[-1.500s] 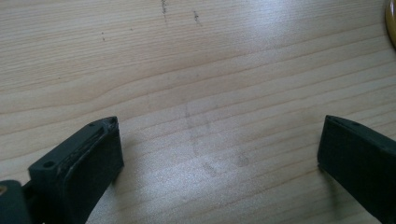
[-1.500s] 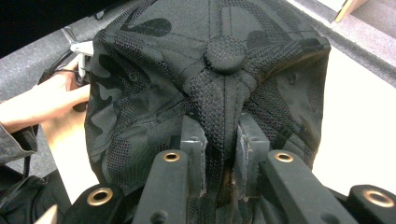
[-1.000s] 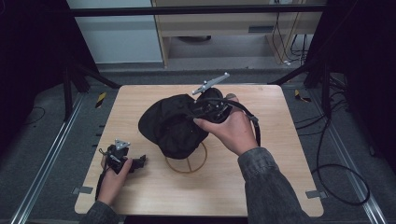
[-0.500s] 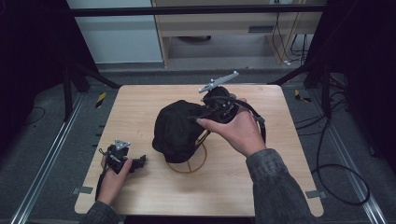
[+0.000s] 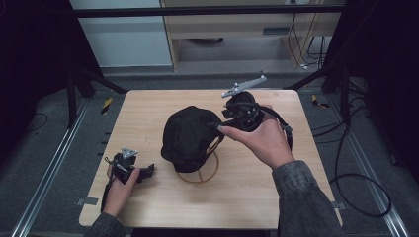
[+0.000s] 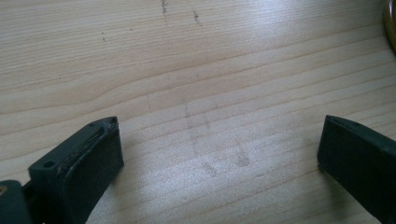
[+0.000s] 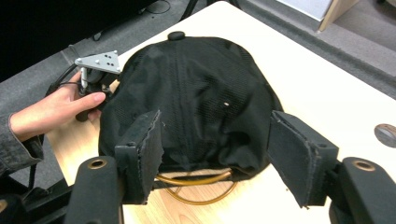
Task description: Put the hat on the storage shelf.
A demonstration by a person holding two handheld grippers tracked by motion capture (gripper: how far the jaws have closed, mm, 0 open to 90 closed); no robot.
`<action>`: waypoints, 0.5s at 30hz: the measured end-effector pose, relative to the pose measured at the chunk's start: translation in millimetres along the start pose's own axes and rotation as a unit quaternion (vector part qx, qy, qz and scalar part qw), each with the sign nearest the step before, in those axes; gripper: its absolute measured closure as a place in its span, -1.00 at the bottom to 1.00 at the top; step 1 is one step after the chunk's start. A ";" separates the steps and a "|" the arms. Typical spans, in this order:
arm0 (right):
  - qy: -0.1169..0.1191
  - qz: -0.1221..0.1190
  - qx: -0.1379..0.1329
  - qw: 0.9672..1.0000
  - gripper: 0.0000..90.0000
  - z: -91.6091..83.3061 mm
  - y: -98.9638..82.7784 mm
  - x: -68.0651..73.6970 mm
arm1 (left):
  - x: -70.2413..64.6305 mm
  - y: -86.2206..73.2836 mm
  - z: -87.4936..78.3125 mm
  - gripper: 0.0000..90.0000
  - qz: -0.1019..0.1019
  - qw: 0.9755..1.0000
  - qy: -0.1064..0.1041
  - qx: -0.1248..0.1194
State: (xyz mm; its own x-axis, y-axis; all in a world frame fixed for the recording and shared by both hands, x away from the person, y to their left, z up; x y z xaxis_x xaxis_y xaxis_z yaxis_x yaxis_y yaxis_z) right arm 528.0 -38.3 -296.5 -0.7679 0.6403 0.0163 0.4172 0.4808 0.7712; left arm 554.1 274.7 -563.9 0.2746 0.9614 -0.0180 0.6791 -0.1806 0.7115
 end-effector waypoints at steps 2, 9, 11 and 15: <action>-0.007 0.003 -0.001 1.000 -0.24 -5.4 -2.1 -3.4 | 0.0 0.0 0.0 -1.00 0.000 1.000 0.000 0.000; -0.019 0.010 -0.007 1.000 -0.30 -13.2 -7.5 -10.7 | 0.0 0.0 0.0 -1.00 0.000 1.000 0.000 0.000; -0.023 0.012 -0.009 1.000 -0.32 -15.0 -9.2 -13.0 | 0.0 0.0 0.0 -1.00 0.000 1.000 0.000 0.000; -0.030 0.017 -0.008 0.999 -0.36 -17.8 -13.7 -16.9 | 0.0 0.0 0.0 -1.00 0.000 1.000 0.000 0.000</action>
Point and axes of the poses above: each handheld gripper's, and its own axes: z roughly forward along the jaws, y roughly out of its top, x roughly to its left, the point moved 8 cm from there along z, roughly forward along the jaws, and after that the axes turned 3 degrees about -z, right-handed, at the moved point
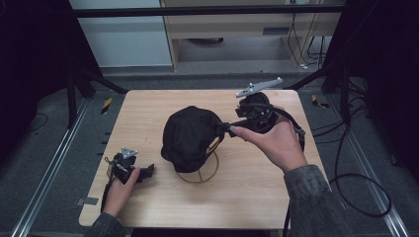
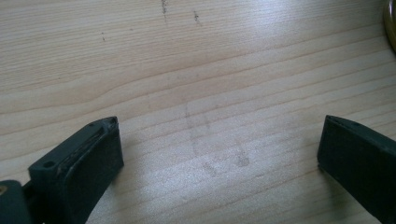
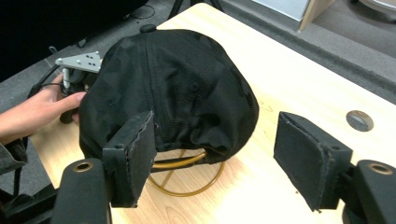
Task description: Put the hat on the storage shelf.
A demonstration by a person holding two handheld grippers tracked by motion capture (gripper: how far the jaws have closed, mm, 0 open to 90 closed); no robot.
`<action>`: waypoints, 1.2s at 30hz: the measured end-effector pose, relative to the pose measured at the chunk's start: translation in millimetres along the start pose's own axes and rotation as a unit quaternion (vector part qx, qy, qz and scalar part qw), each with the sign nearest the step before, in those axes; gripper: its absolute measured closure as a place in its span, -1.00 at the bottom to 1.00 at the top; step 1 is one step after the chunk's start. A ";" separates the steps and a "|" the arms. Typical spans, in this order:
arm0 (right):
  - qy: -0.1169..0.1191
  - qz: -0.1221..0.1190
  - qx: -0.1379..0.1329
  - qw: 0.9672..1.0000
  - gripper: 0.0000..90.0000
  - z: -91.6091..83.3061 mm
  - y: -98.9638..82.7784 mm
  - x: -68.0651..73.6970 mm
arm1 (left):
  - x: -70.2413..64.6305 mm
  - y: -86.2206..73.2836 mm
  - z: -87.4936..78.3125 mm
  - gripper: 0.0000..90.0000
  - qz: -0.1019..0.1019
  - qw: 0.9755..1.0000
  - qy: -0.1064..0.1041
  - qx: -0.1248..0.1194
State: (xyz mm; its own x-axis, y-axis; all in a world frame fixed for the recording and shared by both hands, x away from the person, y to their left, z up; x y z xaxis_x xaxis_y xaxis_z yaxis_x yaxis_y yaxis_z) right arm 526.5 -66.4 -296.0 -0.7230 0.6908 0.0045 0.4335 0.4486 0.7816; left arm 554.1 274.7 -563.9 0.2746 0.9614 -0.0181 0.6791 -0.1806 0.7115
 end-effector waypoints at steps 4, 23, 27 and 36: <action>-0.006 0.003 -0.001 1.000 -0.38 -3.0 -2.8 -3.8 | 0.0 0.0 0.0 -1.00 0.000 1.000 0.000 0.000; -0.051 0.025 -0.019 0.998 -0.58 -24.7 -21.6 -28.1 | 0.0 0.0 0.0 -1.00 0.000 1.000 0.000 0.000; -0.058 0.031 -0.020 0.998 -0.62 -27.8 -26.2 -32.6 | 0.0 0.1 0.1 -1.00 0.000 1.000 0.000 -0.001; -0.073 0.043 -0.026 0.996 -0.67 -32.2 -39.0 -41.8 | 0.0 0.1 0.1 -1.00 0.000 1.000 0.000 -0.001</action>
Point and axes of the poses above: each handheld gripper's, and its own axes: z roughly forward along the jaws, y roughly out of its top, x roughly to its left, the point moved 8 cm from there along z, roughly forward along the jaws, and after that the axes turned 3 degrees about -z, right-handed, at the moved point
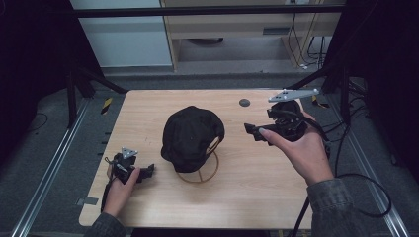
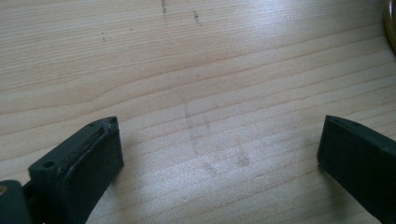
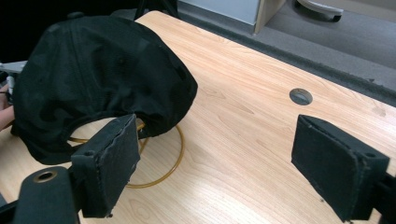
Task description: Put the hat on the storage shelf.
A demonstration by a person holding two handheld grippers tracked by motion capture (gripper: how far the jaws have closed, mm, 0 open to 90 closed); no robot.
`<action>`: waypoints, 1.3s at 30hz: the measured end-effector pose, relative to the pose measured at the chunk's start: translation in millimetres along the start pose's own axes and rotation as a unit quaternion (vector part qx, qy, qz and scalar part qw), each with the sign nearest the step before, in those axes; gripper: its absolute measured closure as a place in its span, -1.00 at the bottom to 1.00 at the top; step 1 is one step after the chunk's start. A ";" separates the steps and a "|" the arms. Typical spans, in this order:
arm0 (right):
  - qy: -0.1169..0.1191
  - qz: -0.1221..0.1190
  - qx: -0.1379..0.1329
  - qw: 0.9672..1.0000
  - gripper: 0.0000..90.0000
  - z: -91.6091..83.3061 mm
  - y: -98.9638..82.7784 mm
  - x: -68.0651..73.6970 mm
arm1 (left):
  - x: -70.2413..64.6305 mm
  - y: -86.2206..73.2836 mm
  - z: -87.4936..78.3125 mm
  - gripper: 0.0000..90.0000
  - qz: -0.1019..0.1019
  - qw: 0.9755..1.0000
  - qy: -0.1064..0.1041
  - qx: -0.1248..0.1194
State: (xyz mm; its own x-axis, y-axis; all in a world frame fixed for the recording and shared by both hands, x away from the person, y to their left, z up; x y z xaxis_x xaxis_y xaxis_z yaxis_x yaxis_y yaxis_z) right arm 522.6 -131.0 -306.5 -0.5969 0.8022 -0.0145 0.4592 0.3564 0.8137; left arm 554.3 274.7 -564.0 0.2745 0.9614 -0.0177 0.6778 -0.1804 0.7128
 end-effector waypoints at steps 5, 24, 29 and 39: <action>-0.010 0.006 -0.004 1.000 -0.70 3.4 -13.0 -5.9 | 0.0 0.0 0.0 -1.00 0.000 1.000 0.000 0.000; -0.008 0.037 0.029 0.999 -0.72 52.0 -105.2 -5.7 | 0.0 -0.3 -0.1 -1.00 0.000 1.000 0.000 0.001; -0.003 0.049 0.038 0.998 -0.71 61.4 -124.0 -4.2 | 0.0 -0.2 -0.1 -1.00 0.000 1.000 0.000 0.001; 0.005 0.071 0.063 0.995 -0.72 89.7 -164.2 0.4 | 0.0 -0.2 -0.1 -1.00 0.000 1.000 0.000 0.001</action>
Point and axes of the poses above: each handheld gripper's, and its own axes: z roughly forward along the jaws, y roughly out of its top, x roughly to its left, the point moved 8 cm from there along z, roughly forward along the jaws, and after that the axes turned 3 degrees about -z, right-handed, at the moved point
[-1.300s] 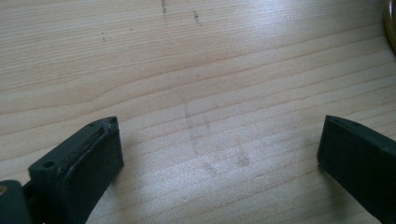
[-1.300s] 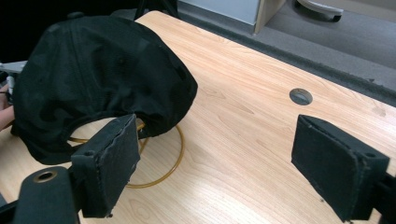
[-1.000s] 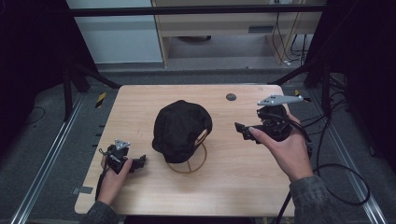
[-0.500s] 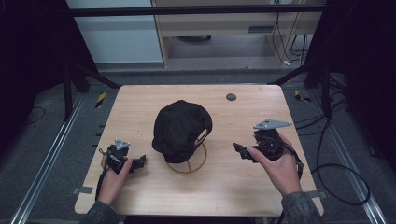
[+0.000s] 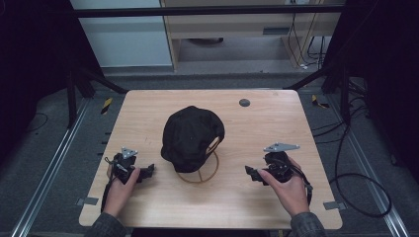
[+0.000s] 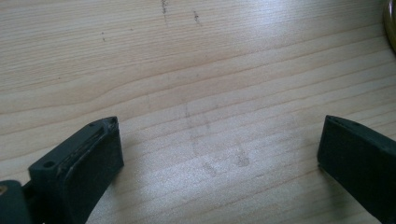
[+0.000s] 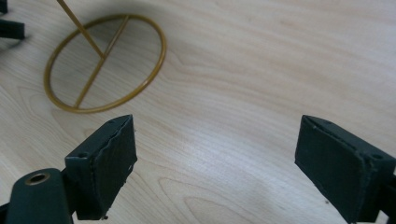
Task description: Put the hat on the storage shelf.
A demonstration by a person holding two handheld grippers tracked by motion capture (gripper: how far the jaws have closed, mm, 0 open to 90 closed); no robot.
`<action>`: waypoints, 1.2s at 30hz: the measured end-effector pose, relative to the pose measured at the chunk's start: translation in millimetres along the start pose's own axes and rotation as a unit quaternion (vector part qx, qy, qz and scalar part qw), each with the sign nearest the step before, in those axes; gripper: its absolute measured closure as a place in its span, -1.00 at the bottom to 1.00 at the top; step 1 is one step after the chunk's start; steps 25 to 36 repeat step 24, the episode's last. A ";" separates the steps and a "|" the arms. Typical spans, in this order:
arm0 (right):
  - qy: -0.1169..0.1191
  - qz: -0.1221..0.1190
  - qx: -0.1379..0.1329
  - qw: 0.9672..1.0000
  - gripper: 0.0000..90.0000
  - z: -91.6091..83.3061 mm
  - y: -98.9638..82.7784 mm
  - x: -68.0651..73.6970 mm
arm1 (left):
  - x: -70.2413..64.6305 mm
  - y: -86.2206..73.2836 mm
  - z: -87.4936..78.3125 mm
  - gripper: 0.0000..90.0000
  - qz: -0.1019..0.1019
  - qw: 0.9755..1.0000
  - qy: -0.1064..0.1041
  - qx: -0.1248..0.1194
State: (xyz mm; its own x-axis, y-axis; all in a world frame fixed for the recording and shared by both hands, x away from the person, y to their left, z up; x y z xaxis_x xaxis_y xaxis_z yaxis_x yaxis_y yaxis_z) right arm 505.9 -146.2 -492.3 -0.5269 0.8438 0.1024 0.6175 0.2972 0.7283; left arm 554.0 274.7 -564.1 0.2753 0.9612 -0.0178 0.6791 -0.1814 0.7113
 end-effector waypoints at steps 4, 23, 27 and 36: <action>-0.007 0.004 0.014 1.000 -0.73 21.0 -14.7 -0.5 | 0.0 0.0 0.0 -1.00 0.000 1.000 0.000 0.000; -0.072 -0.030 0.010 0.997 -0.94 61.0 -43.4 -12.6 | 5.3 1.7 1.4 -1.00 -0.001 1.000 0.000 0.000; -0.071 -0.033 0.003 0.997 -0.94 61.0 -44.0 -13.3 | 6.8 2.0 1.8 -1.00 -0.004 1.000 0.002 0.000; -0.071 -0.033 0.003 0.997 -0.94 61.0 -44.0 -13.3 | 6.8 2.0 1.8 -1.00 -0.004 1.000 0.002 0.000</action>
Point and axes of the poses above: each handheld gripper's, and its own axes: z roughly forward along the jaws, y roughly out of its top, x roughly to its left, the point moved 8 cm from there along z, roughly forward along the jaws, and after that the axes turned 3 degrees about -z, right-handed, at the moved point
